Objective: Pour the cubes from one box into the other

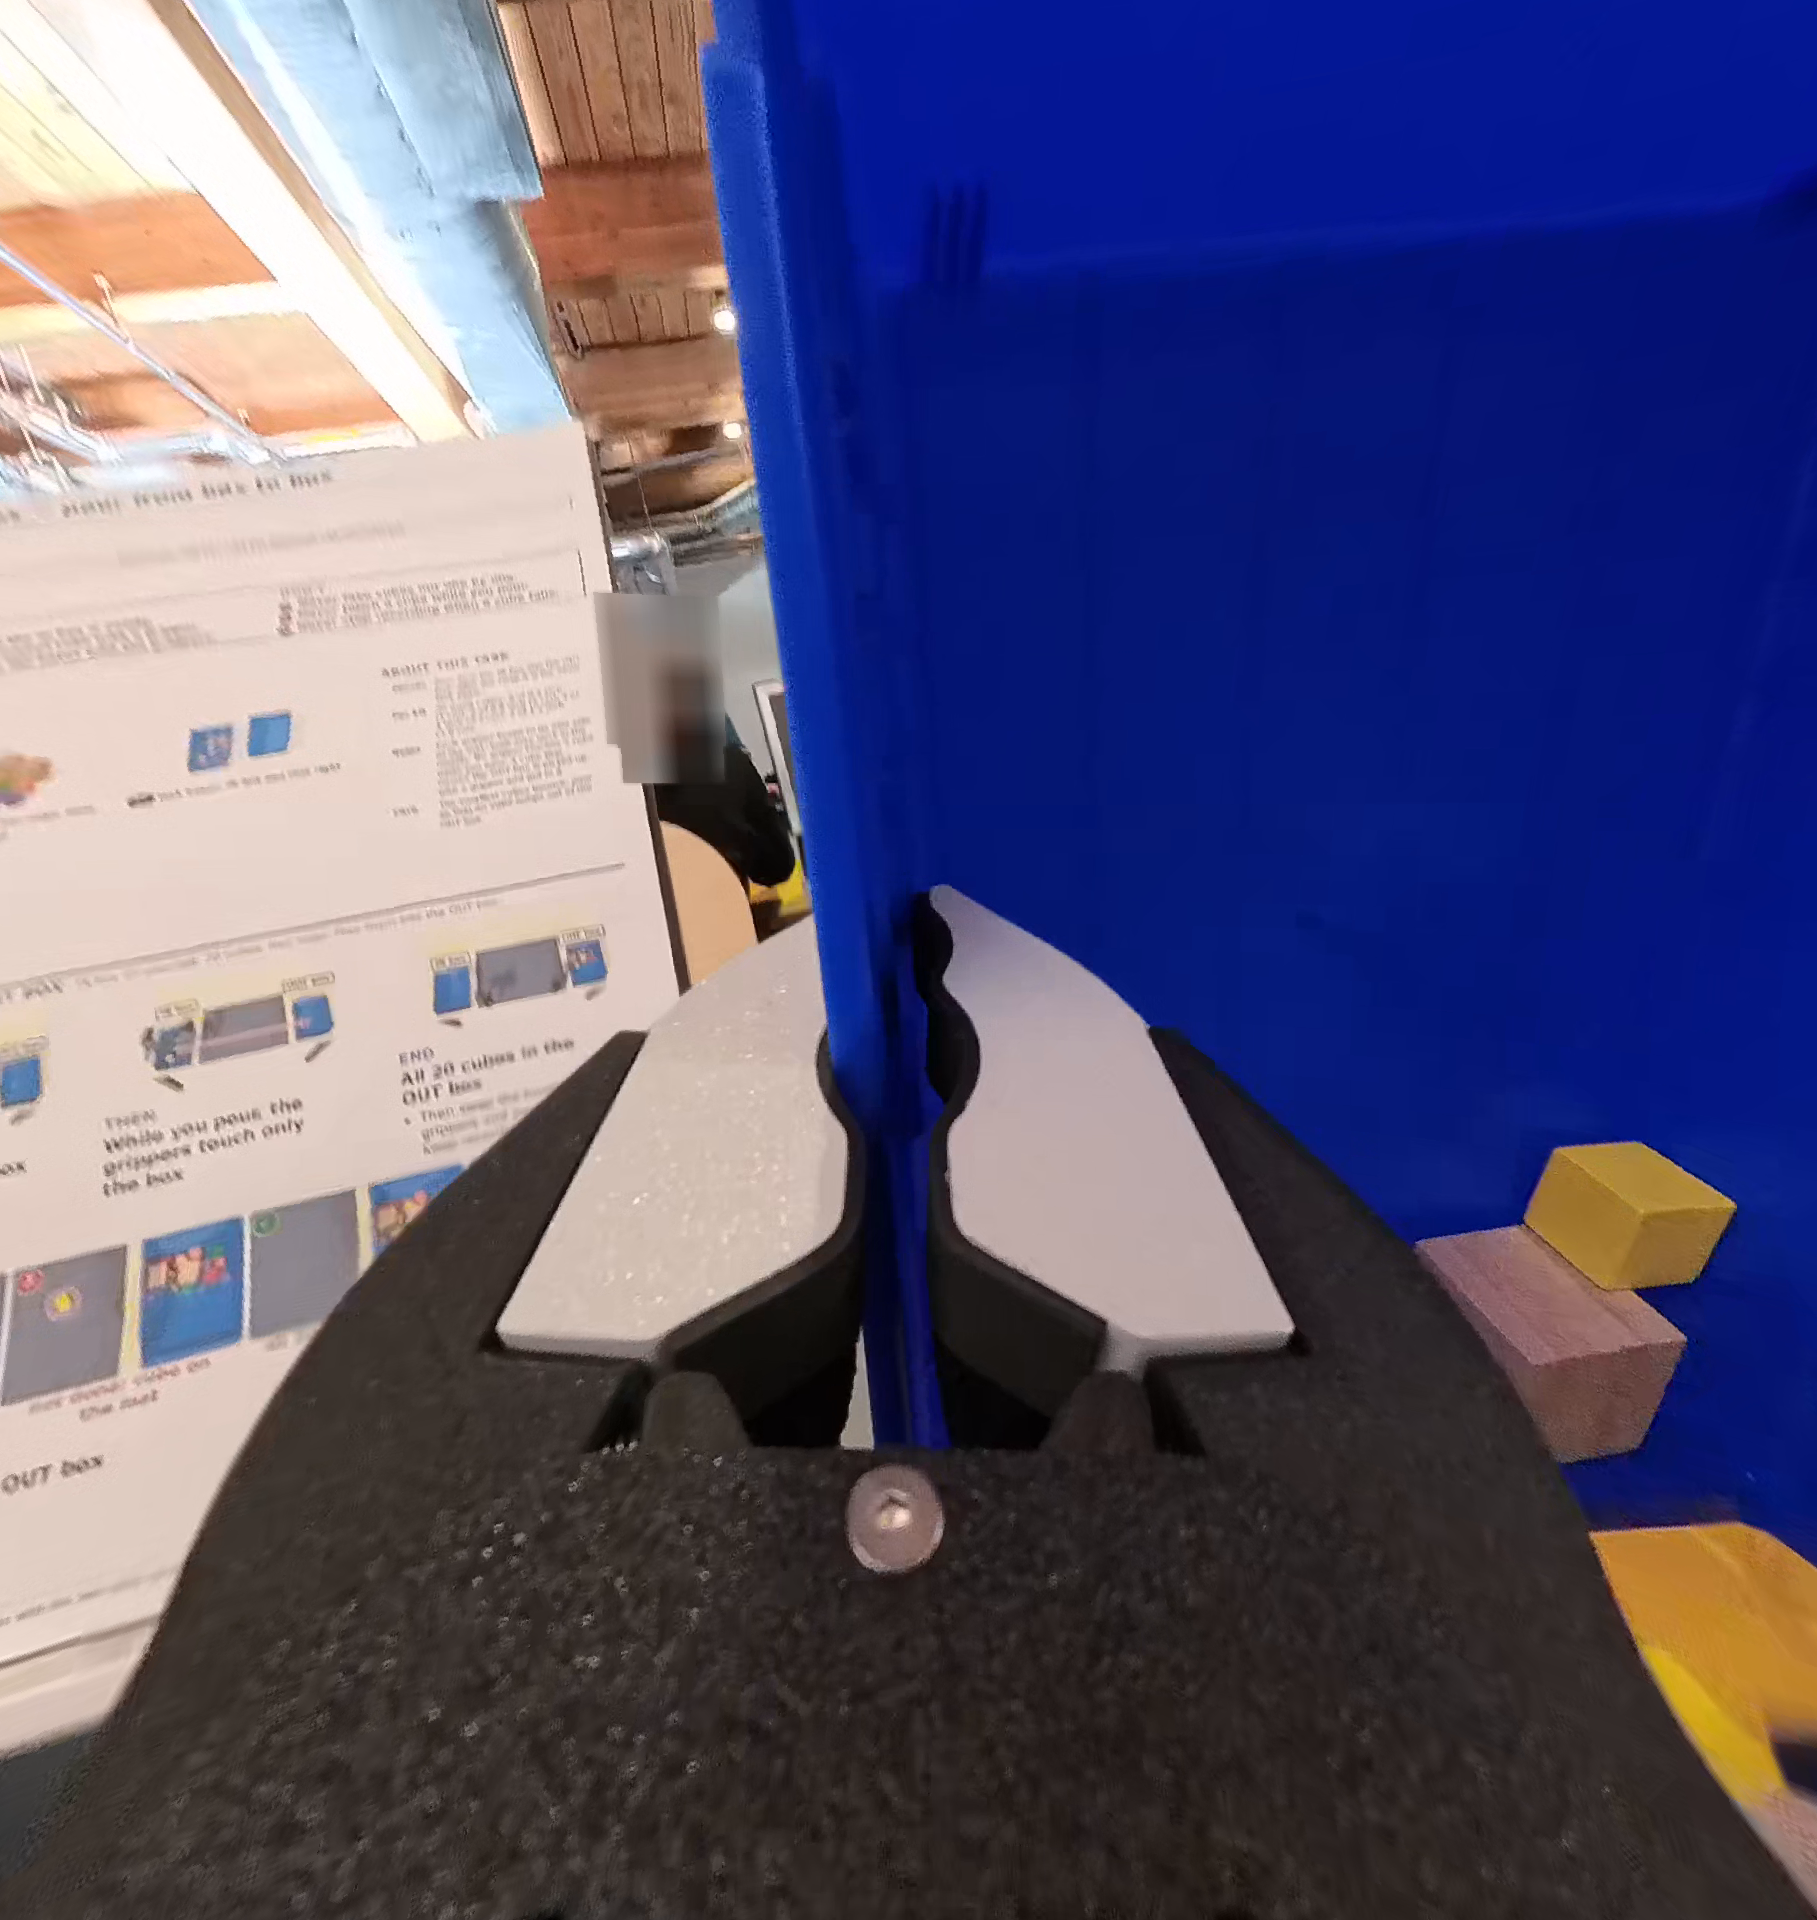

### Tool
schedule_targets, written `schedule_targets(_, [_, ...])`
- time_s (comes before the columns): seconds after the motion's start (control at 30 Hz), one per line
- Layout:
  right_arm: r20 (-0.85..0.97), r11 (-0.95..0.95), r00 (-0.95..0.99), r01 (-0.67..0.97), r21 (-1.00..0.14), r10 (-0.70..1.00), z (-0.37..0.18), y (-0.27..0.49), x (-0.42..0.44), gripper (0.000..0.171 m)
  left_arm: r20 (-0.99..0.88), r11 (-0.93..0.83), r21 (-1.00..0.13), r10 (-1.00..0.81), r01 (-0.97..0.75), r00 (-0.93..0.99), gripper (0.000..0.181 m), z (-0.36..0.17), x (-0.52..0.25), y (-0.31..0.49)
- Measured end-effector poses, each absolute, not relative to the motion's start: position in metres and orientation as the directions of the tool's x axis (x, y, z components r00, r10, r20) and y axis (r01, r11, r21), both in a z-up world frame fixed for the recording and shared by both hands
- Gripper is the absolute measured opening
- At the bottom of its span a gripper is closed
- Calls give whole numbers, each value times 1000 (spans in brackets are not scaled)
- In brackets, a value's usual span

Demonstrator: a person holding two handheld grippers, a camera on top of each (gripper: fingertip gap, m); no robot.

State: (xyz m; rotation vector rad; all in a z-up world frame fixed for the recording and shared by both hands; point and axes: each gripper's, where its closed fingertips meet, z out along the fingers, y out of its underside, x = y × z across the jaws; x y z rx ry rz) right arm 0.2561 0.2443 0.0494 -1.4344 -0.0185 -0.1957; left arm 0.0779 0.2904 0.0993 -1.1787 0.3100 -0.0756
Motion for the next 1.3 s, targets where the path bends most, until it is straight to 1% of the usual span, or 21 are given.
schedule_targets(0.1, [111,188,986,134,-973,-126,60,242,257,7,-203,438,-894,-219,-90,954,6,112,79,286])
schedule_targets(0.17, [142,252,979,175,-952,-143,69,238,255,7,-179,470,-881,-228,-52,957,5,119,76,281])
schedule_targets(0.4, [101,339,977,161,-927,-188,80,226,258,6,-179,526,-850,-247,-23,952,6,121,78,274])
schedule_targets(0.8, [52,339,988,99,-936,-143,79,233,256,6,-203,532,-846,-235,-49,951,6,130,76,272])
schedule_targets(1.0, [18,263,990,53,-963,-137,82,232,251,6,-213,450,-889,-246,-84,945,5,126,70,274])
schedule_targets(1.07, [-5,189,992,19,-982,-129,85,231,243,5,-203,397,-913,-254,-89,946,5,129,63,275])
schedule_targets(1.17, [4,65,991,12,-998,-133,94,228,226,5,-175,290,-952,-273,-93,946,6,134,47,277])
schedule_targets(1.3, [-17,-118,990,-34,-992,-142,112,216,197,5,-132,103,-989,-320,-104,938,6,142,19,273])
